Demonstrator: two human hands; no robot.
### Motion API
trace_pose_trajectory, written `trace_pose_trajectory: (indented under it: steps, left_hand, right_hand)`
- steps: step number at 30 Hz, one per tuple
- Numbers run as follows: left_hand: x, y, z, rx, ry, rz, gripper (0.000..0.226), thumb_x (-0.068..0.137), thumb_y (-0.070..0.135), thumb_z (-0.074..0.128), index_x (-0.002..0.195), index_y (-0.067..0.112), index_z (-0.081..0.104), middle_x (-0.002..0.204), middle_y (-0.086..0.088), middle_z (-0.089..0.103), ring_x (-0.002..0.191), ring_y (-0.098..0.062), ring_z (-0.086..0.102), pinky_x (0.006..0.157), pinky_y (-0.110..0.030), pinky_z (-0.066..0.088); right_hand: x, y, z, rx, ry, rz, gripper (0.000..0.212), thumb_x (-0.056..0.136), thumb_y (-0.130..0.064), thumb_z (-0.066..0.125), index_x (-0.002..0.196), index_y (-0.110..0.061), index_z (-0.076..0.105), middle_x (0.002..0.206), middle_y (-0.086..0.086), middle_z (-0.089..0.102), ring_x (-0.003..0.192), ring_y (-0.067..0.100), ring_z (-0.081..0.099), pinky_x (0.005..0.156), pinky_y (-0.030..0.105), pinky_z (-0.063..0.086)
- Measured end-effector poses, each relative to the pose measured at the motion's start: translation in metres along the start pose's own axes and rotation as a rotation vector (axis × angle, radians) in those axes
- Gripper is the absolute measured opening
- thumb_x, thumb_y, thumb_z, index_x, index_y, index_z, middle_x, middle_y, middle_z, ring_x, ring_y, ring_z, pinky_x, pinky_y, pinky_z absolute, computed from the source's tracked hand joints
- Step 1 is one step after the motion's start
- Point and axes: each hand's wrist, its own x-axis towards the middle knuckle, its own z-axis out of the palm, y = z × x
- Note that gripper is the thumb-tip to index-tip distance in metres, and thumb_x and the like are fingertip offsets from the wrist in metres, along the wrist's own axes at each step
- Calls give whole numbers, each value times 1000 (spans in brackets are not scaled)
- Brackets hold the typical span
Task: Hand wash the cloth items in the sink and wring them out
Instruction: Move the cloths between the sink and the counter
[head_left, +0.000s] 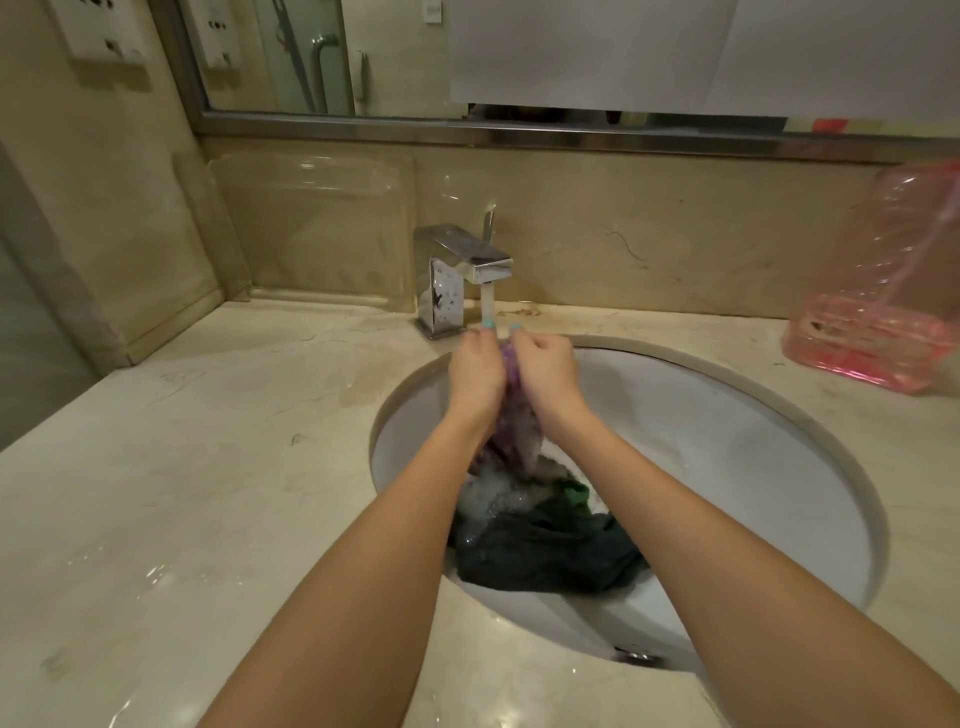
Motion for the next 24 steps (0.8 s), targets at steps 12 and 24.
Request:
trace_pose_trajectory:
  steps: [12, 24]
  left_hand:
    - [15, 1, -26, -443, 16, -76, 26, 106, 20, 35, 87, 12, 52, 81, -5, 61, 77, -17, 62, 83, -34, 52]
    - [18, -5, -41, -188, -62, -3, 8, 102, 19, 47, 95, 20, 45, 108, -18, 59, 92, -28, 61, 89, -49, 50]
  right_hand:
    - [11, 10, -38, -138, -38, -158, 22, 100, -30, 49, 84, -16, 57, 77, -7, 57, 71, 6, 51, 62, 20, 38]
    - [15, 17, -58, -185, -338, -159, 17, 95, -21, 61, 86, -10, 71, 85, 0, 68, 81, 9, 60, 78, 27, 44]
